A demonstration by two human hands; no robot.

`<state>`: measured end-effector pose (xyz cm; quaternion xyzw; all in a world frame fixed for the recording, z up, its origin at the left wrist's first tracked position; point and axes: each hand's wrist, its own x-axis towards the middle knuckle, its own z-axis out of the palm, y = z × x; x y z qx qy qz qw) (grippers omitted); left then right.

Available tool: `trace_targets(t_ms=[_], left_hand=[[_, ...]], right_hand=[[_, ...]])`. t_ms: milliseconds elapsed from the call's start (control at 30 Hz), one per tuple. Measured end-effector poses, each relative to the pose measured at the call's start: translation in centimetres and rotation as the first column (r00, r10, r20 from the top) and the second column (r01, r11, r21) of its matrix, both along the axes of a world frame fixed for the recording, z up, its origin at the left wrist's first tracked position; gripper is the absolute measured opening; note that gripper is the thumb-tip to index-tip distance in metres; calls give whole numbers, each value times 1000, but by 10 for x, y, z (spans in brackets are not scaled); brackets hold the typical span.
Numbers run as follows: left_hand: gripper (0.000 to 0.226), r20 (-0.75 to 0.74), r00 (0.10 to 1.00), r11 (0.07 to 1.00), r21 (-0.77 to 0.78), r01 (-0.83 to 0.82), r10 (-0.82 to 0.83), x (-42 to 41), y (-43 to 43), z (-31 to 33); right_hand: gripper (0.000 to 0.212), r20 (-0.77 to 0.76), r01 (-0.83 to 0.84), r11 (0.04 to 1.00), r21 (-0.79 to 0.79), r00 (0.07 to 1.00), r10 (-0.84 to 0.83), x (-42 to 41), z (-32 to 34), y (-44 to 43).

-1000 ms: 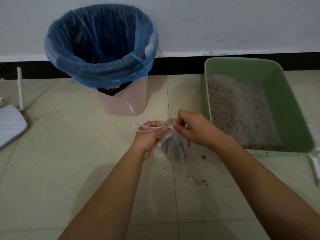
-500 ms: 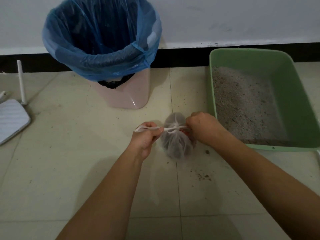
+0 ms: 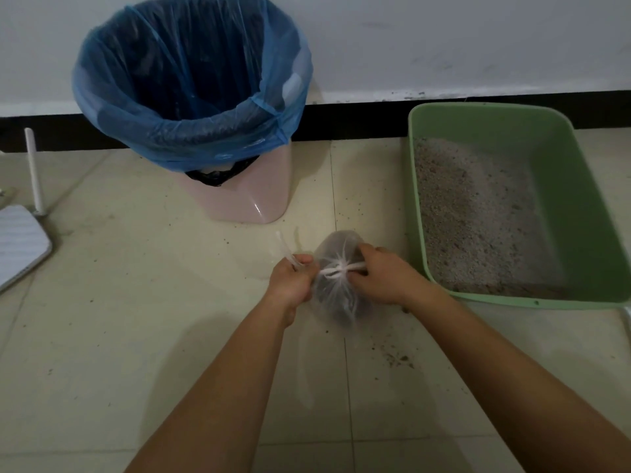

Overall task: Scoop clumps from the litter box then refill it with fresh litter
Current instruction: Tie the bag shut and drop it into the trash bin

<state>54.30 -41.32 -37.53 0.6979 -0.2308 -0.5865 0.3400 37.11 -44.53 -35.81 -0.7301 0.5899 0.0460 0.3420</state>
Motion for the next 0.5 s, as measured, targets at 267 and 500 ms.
trace_targets(t_ms=[267,500], left_hand=[[14,-19,1000,979,-202,-15,12,-2,-17,51],[15,74,993,756,-644,119,-93,-5,-60,200]], right_hand=[[17,339,371,883,-288,902,-269,-1,42,-11],[20,812,727,636,-259,521,-264,3,170,-45]])
